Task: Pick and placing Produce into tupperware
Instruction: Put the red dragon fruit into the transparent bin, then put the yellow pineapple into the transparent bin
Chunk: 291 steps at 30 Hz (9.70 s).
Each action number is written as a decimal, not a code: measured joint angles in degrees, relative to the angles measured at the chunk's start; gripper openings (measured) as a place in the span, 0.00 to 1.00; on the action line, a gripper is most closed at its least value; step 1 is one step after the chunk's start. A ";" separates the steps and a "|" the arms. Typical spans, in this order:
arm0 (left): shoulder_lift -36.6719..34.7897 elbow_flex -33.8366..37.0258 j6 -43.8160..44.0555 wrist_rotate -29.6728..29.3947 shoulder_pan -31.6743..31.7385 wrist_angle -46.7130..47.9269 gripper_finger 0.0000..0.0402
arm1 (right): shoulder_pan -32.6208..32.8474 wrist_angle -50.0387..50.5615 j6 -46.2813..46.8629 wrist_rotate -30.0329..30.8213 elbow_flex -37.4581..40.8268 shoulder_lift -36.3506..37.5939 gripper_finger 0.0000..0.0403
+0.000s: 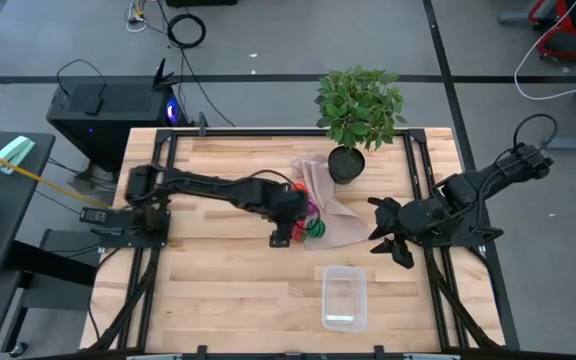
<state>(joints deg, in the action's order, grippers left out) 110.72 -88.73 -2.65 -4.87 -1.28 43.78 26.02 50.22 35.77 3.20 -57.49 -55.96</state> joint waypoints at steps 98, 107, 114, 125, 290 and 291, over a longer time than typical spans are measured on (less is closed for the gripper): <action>15.30 -45.72 14.56 2.72 -11.60 30.75 0.54 | -0.01 12.22 7.37 2.32 0.01 1.10 0.42; 15.64 -45.72 17.78 2.48 -13.20 16.93 0.54 | -0.02 13.68 11.20 6.31 0.02 1.66 0.42; 18.90 -45.63 21.54 0.19 -17.56 8.01 0.55 | 0.00 16.59 16.06 8.77 0.02 1.89 0.42; 24.15 -45.62 22.69 -14.87 -25.51 -3.98 0.56 | -0.02 22.95 25.80 8.94 0.02 4.95 0.42; -14.36 44.14 8.54 -28.83 -18.09 -133.69 0.18 | -0.02 19.78 13.30 17.16 0.02 8.13 0.42; -15.60 47.41 10.18 -31.46 -18.15 -133.40 0.18 | -0.02 19.68 13.29 17.42 0.02 8.13 0.42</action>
<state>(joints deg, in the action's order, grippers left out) 95.12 -41.32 7.53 -36.33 -19.43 -89.62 26.00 69.90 49.06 20.63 -57.47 -47.83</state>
